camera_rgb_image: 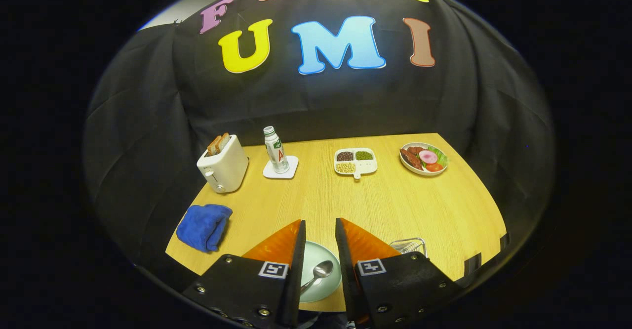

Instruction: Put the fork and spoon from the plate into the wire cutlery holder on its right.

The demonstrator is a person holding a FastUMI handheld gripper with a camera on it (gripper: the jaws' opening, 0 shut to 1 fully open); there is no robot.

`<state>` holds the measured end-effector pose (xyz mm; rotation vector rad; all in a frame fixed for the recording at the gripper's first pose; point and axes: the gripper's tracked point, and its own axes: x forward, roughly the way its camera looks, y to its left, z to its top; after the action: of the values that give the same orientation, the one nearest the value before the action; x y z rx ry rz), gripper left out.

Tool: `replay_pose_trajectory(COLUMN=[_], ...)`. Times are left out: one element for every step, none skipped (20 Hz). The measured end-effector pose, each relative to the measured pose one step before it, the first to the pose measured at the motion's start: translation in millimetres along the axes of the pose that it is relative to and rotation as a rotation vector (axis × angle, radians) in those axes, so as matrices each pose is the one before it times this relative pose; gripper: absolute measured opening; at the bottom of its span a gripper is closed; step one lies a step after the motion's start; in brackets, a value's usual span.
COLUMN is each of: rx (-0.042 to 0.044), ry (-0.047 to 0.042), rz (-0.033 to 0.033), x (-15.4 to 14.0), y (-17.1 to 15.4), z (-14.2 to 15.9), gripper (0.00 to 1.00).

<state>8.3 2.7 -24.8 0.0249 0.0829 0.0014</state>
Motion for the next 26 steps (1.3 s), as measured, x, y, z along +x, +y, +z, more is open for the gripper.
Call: replay_pose_trajectory(rx=[0.01057,0.01471,0.01836,0.02085,0.02399,0.03121,0.03438,0.03414,0.02928,0.02293,0.01956,0.01658,0.01822,0.02403,0.02214,0.01933,0.02005,0.01469,0.00728,-0.00481,-0.01020,-0.00178,0.00280,0.00613,0.00630,0.02026], ry=[0.02719,0.03954,0.04429,0.04345,0.04812,0.04858,0.05497,0.05068,0.05079,0.04326,0.03733,0.03078,0.03139,0.02825,0.02541,0.02663,0.02494,0.02146,0.01309,0.00671,0.01006,0.01382,0.00886,0.01208,0.01193,-0.00201], rz=[0.00680,0.00826,0.00715,0.00600,0.00645,0.00372,0.00417,0.00161,-0.00016,-0.00289,-0.00258,0.00134,-0.00079,0.00450,0.00561,-0.00176,-0.00309,-0.00364,-0.00670,-0.00530,-0.01007,-0.00157,0.00621,0.00189,0.00234,-0.00687], x=[3.38,4.34,4.95,5.69,6.28,7.47,7.59,7.92,7.69,8.14,6.88,7.37,7.86,7.32,6.85,7.46,7.73,6.75,6.40,6.26,6.78,6.49,4.72,4.21,2.53,9.17], y=[1.84,1.55,0.51,0.37,0.86,-0.59,-0.64,-0.65,-1.49,-2.18,-1.88,-0.52,-0.85,0.31,1.03,-0.03,-0.49,0.09,0.06,-0.09,-0.96,0.77,1.75,1.61,2.31,-3.47], z=[-8.39,-10.41,-11.71,-11.38,-12.75,-12.24,-14.18,-12.83,-14.43,-12.27,-11.30,-9.45,-10.00,-8.47,-8.34,-7.43,-6.90,-5.78,-5.16,-2.39,-3.12,-2.08,-1.38,-1.80,-0.98,3.30], gripper=[0.36,0.36,0.36,0.36,0.36,0.37,0.37,0.37,0.36,0.37,0.36,0.37,0.37,0.37,0.37,0.37,0.36,0.37,0.36,0.37,0.37,0.37,0.36,0.37,0.37,0.37])
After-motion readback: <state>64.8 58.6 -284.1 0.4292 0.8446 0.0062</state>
